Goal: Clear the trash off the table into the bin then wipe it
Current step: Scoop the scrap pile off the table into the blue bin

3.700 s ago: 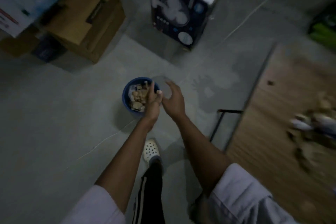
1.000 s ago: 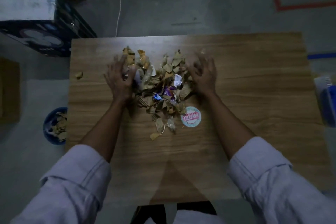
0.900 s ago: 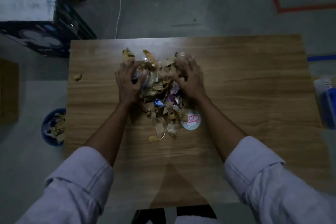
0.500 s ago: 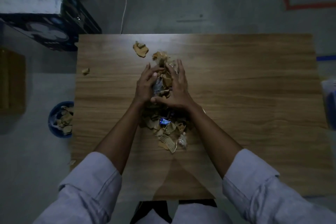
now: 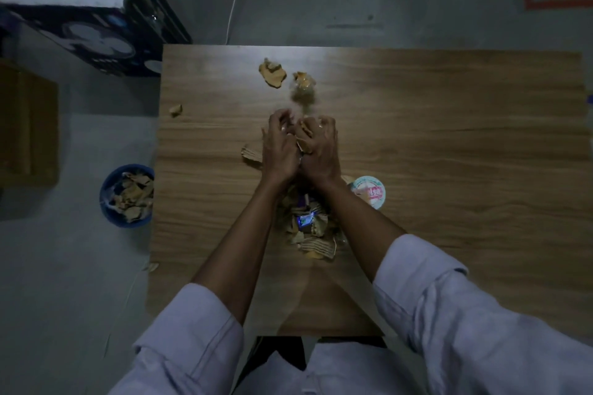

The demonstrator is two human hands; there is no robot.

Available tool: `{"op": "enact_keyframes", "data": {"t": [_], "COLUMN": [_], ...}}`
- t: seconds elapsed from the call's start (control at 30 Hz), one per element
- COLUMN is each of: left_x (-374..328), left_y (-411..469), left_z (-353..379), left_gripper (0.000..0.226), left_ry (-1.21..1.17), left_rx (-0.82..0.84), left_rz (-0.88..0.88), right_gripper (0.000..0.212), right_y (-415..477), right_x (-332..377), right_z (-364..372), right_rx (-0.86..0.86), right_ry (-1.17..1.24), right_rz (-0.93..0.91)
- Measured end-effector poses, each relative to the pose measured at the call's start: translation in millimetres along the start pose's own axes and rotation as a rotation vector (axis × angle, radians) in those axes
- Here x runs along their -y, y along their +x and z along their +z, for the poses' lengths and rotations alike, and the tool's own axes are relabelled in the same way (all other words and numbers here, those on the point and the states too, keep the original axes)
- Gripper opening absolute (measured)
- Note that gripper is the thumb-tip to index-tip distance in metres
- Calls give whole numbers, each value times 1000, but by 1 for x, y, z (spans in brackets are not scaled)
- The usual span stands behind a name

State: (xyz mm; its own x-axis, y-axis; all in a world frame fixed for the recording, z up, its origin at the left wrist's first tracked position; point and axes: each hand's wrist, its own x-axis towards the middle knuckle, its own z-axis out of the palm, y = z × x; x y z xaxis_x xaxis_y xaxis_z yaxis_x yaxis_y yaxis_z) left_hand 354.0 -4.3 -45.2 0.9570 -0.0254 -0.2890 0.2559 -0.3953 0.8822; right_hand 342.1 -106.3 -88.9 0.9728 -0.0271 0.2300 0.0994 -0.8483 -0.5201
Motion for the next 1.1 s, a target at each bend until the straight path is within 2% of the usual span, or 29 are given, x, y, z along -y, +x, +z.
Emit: {"op": "enact_keyframes", "data": {"t": [0.1, 0.2, 0.27, 0.3, 0.37, 0.43, 0.5, 0.63, 0.73, 0.83, 0.9, 1.0, 1.1], "left_x": [10, 19, 31, 36, 43, 39, 35, 36, 37, 38, 37, 35, 30], "left_y": [-34, -105, -156, -176, -195, -188, -171, -134, -113, -102, -100, -94, -87], "left_z": [-9, -6, 5, 12, 27, 36, 40, 32, 27, 20, 13, 1, -5], "left_gripper": [55, 73, 92, 105, 132, 144, 137, 124, 117, 105, 99, 96, 89], "left_ry": [-25, 14, 215, 325, 484, 567, 592, 464, 263, 66, 15, 42, 150], "left_rx": [-174, -299, -240, -186, -95, -40, -45, -51, 69, 159, 213, 325, 391], "left_rz": [-73, 14, 127, 128, 41, -3, 11, 6, 92, 121, 60, 32, -62], "right_gripper": [29, 31, 37, 36, 30, 34, 39, 39, 51, 52, 73, 80, 110], "right_y": [3, 6, 8, 9, 9, 1, -16, -75, -108, -114, -114, -105, -96], "right_x": [5, 9, 9, 10, 10, 1, -11, -31, -23, -28, -28, -16, -8], "right_z": [-8, -17, -26, -32, -46, -58, -68, -82, -78, -60, -53, -61, -64], "right_rx": [-49, -17, 34, 32, -2, -7, -33, 5, 97, 166, 259, 230, 393], "right_ry": [48, 94, 185, 259, 393, 417, 370, 365, 429, 456, 358, 322, 204], "right_rz": [-103, 18, 104, 148, 254, 361, 413, 471, 498, 417, 320, 136, 126]}}
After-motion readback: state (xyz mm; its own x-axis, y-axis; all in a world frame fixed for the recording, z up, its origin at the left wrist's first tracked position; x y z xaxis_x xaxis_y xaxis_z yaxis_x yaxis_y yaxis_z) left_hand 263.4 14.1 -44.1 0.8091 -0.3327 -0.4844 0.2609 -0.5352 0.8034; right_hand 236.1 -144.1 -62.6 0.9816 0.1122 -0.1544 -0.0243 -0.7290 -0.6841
